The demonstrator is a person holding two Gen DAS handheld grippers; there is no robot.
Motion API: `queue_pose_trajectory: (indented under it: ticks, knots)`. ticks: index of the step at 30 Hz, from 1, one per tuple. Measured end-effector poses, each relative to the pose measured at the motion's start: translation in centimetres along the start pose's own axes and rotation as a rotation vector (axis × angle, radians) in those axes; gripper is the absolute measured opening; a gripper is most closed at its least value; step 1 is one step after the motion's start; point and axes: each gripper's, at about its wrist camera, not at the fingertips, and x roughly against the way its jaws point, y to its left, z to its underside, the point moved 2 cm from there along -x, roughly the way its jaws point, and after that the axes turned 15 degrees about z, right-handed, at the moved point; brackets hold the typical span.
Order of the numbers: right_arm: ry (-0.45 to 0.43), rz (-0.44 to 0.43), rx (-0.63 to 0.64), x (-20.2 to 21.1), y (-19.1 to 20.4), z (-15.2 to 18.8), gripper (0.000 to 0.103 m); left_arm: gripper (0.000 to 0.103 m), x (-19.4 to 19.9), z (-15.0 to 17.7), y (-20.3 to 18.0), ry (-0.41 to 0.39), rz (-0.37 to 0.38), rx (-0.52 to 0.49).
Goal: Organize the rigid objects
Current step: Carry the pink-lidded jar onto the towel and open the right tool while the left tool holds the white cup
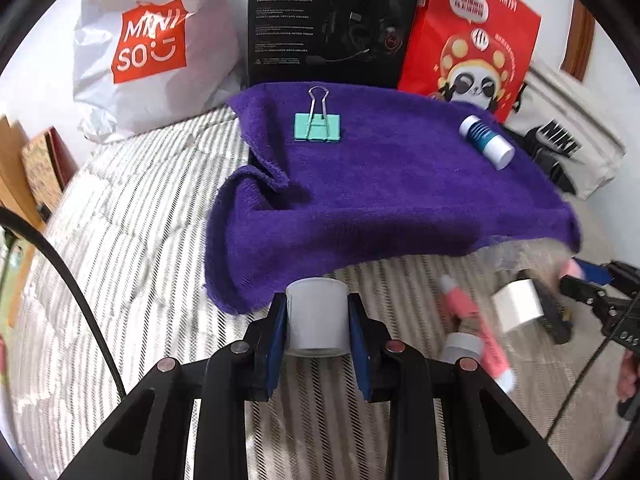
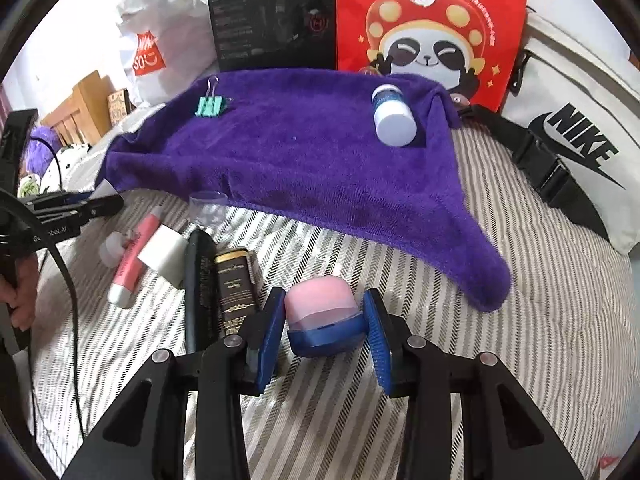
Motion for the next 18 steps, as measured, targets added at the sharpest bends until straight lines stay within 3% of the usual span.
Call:
queue_pose_trajectory:
  ticks: [18]
  knots:
    - [-0.054, -0.040, -0.112, 2.9, -2.3, -2.2, 0.040, 0.028, 3.3, -0.4, -0.2, -0.036, 0.069, 0.024]
